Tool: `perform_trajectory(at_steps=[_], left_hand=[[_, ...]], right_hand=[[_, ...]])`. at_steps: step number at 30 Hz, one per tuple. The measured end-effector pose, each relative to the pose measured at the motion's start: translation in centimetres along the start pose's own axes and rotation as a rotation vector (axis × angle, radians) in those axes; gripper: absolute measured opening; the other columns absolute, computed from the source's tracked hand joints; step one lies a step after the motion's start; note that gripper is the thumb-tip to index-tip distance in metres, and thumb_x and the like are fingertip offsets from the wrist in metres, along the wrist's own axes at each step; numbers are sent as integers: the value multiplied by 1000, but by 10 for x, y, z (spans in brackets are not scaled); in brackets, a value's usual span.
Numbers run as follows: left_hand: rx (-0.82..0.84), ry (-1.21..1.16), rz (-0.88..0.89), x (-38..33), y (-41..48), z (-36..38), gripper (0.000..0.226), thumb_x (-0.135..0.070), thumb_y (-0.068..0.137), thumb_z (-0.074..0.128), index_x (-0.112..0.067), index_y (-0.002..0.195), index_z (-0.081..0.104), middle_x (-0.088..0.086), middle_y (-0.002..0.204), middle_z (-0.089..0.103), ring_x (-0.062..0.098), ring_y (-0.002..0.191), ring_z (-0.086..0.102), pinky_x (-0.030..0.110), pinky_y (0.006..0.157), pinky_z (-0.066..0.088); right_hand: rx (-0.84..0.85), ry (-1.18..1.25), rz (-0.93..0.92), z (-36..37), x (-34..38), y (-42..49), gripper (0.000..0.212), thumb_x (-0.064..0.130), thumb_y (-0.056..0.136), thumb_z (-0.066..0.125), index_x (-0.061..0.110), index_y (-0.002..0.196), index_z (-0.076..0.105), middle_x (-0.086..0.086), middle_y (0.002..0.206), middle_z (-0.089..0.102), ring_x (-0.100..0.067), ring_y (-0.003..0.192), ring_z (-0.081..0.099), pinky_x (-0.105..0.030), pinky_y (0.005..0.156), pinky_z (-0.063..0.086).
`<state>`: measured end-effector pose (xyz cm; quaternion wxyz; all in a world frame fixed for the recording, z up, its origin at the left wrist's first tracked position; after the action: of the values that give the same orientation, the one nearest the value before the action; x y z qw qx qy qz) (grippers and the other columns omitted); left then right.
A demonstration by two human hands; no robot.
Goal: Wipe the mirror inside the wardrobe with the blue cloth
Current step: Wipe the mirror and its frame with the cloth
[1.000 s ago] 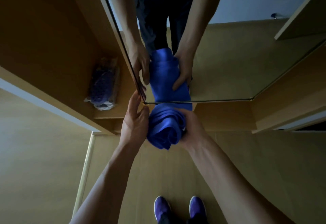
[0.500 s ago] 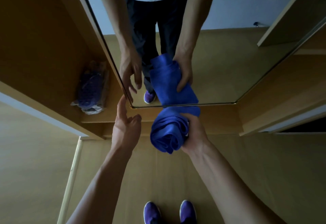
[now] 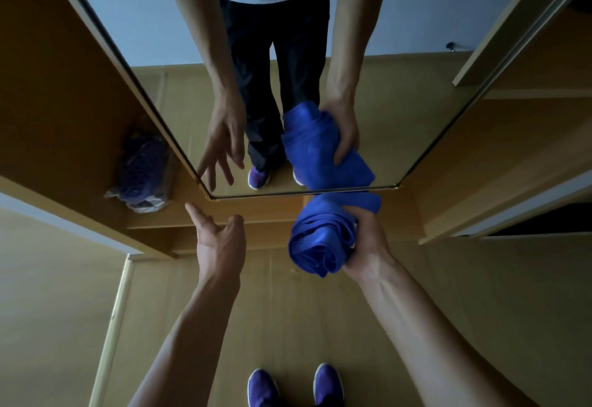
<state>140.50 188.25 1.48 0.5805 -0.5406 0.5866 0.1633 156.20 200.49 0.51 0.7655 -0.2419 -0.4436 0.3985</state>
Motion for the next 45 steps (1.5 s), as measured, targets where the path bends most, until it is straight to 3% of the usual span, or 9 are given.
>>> perform_trajectory(at_steps=[4,8,12,15,19,22,27,39,45], left_hand=[[115,-19,-104,-1,-14,26,90,-38,68,58,-16,150,31,16,144,55,37,124,59,52,105,50],[212,44,-94,-7,-25,52,41,-29,84,63,-11,116,45,11,137,59,33,116,62,51,102,52],[201,36,-50,-10,-24,70,44,-21,93,61,-12,133,45,5,135,61,28,117,62,50,101,53],[192,-43,-50,-11,-22,79,46,-19,93,62,-11,135,45,-1,111,68,16,95,66,51,95,57],[178,-190,-151,-12,-26,83,27,-20,96,61,-17,120,48,1,116,67,10,79,72,42,88,59],[155,-321,-252,-15,-29,87,59,-20,95,62,-14,149,37,3,115,67,15,99,69,46,97,56],[83,-380,-212,-21,-27,84,43,-14,97,59,-6,139,50,11,131,59,18,111,63,38,93,59],[149,-276,-157,-18,-42,105,68,-22,95,64,-20,153,29,-3,117,64,-3,62,70,48,104,50],[233,-256,-159,-16,-53,123,27,-21,95,65,-34,103,43,-2,126,64,10,98,65,41,93,58]], right_hand=[[4,-74,4,4,-1,3,13,8,86,56,8,99,58,-3,78,55,-21,63,56,-32,59,46],[-31,-5,-24,-15,17,3,15,9,89,54,8,102,60,-6,87,57,-23,68,59,-33,62,49],[-55,76,-73,-42,37,2,4,12,92,52,12,90,56,0,76,54,-17,54,59,-29,51,49],[-49,83,-101,-45,35,1,19,11,91,53,10,109,60,-6,92,61,-23,73,63,-36,66,52],[1,-16,-32,-27,21,0,32,9,89,55,-3,117,62,-19,111,61,-35,94,61,-44,79,53],[40,-62,15,-19,19,-1,44,9,89,55,-7,131,57,-21,114,62,-38,101,59,-46,85,51],[-20,-2,-38,-49,49,-1,33,8,89,56,2,121,62,-11,99,64,-27,77,66,-34,62,54],[-98,-99,-29,-50,49,-1,38,9,86,60,-2,122,64,-15,103,68,-30,85,67,-39,73,53],[-245,-128,-118,-68,74,3,29,8,85,63,2,114,67,-18,109,72,-37,92,71,-48,82,57]])
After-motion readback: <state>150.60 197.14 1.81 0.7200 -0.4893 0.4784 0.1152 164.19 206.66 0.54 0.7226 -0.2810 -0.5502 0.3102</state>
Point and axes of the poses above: each hand's wrist, its own y-axis towards the middle knuckle, its own z-axis out of the palm, x = y × z, the point moved 1 cm from there along y, towards the middle knuckle
